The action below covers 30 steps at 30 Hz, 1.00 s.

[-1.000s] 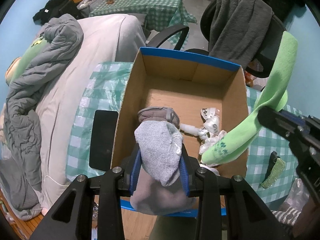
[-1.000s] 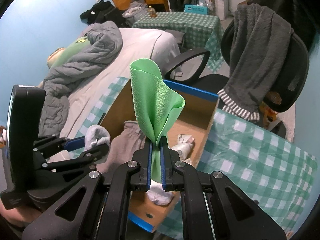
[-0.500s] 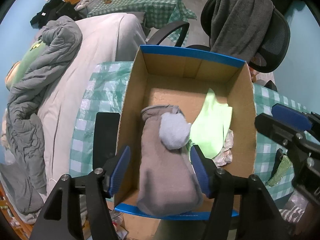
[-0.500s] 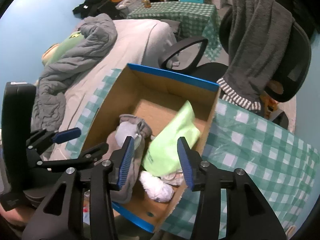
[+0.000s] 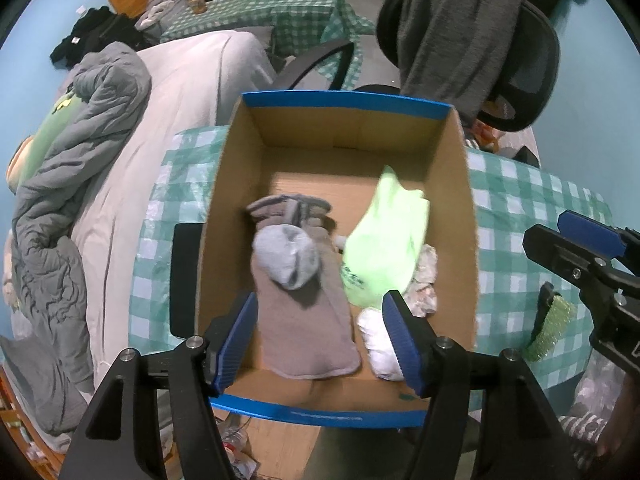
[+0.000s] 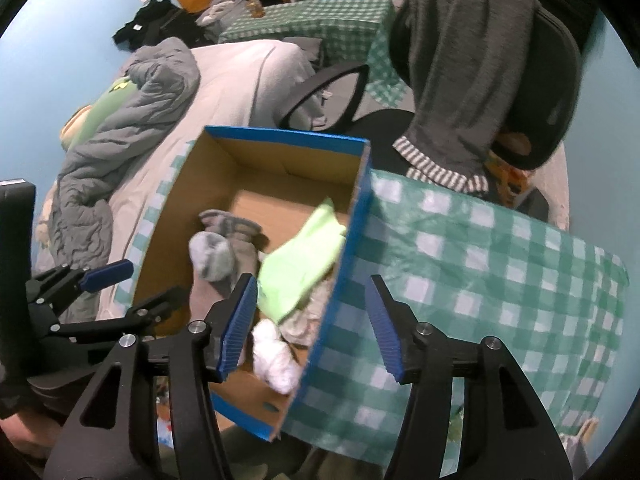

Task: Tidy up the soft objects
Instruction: 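Move both tools from the box toward the green mesh sponge and black sock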

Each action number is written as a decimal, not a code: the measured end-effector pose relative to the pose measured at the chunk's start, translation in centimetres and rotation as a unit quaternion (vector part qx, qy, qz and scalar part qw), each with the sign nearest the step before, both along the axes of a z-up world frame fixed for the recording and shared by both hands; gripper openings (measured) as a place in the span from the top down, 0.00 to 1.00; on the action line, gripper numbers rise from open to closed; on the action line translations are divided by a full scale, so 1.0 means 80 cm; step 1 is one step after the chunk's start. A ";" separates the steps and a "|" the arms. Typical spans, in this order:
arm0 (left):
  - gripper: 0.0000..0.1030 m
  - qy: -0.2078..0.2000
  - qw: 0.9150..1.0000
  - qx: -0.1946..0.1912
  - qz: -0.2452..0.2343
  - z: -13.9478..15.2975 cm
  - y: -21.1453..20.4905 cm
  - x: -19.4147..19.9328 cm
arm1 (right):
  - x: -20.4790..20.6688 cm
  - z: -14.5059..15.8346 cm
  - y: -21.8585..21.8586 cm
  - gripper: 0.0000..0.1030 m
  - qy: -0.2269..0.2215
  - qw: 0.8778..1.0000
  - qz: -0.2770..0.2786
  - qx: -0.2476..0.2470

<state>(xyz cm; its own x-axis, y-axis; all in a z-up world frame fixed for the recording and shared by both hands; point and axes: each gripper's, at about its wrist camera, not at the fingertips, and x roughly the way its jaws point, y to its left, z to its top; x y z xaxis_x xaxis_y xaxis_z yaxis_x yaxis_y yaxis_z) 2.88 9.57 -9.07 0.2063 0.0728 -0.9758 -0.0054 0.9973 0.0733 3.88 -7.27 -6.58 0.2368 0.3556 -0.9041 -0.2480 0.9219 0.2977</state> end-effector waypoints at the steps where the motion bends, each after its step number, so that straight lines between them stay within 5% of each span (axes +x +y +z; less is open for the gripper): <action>1: 0.36 0.001 1.000 0.000 -0.005 0.000 -0.007 -0.002 | -0.002 -0.001 -0.006 0.44 0.002 1.000 -0.004 0.000; 30: 0.36 0.031 0.992 -0.006 -0.120 -0.024 -0.163 -0.023 | -0.071 -0.052 -0.184 0.41 0.066 0.988 -0.130 -0.040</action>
<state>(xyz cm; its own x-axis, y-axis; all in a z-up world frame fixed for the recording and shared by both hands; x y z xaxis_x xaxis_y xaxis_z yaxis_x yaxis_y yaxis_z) 1.02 -3.48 -11.03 0.1556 0.0168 -0.9877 0.2358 0.9703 0.0537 -1.83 -21.97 -10.73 0.1893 0.2249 -0.9558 0.0372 0.9711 0.2359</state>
